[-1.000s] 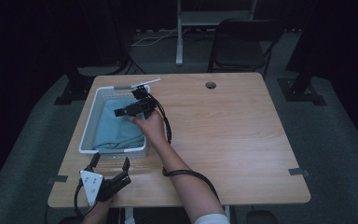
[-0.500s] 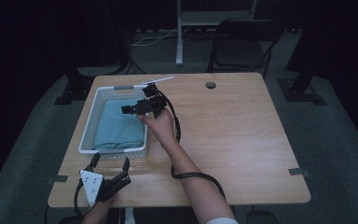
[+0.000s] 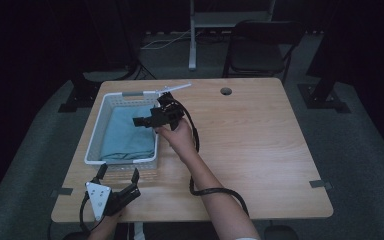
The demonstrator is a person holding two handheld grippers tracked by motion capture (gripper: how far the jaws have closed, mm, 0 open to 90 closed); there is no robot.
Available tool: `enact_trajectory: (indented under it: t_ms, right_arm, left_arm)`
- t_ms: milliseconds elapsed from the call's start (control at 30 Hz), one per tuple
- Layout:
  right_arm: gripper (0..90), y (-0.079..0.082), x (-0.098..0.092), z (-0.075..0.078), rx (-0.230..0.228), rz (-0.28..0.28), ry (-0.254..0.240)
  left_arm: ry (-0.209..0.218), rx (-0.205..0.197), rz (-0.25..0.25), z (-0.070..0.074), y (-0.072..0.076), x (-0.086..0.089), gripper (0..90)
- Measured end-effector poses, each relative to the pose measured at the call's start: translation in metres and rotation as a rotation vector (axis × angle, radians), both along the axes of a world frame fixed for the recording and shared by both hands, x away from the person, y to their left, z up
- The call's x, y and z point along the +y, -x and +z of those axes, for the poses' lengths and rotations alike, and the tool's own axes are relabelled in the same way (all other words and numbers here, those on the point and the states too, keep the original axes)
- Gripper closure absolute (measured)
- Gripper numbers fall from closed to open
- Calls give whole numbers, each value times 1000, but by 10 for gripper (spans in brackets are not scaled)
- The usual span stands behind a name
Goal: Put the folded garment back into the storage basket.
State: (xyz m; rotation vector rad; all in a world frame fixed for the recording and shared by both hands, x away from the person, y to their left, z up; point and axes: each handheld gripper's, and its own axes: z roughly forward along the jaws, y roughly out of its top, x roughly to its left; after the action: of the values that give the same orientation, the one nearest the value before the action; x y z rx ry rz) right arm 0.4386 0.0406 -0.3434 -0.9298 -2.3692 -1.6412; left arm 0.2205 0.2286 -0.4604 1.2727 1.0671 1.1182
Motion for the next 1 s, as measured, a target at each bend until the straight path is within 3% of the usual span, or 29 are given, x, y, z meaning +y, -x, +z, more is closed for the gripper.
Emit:
enact_trajectory:
  t_ms: [33, 167, 367, 500, 767, 1000]
  right_arm:
    - [27, 1, 0, 0, -3, 3, -6]
    - [28, 7, -2, -4, -30, 42, -50]
    - [15, 20, -9, -2, -131, 49, -40]
    - [16, 26, -17, 5, -151, 62, -49]
    - [29, 38, -40, 14, -188, 35, -56]
    - [29, 46, -64, 26, -230, -16, -28]
  left_arm:
    - [-1, 0, 0, 0, 0, 0, 44]
    - [1, -1, 0, 0, 0, 0, 44]
    - [2, -1, 0, 0, 0, 0, 44]
    - [2, 0, 0, 0, 0, 0, 44]
    - [1, 1, 3, 0, 0, 0, 44]
    - [1, 2, 5, 0, 0, 0, 44]
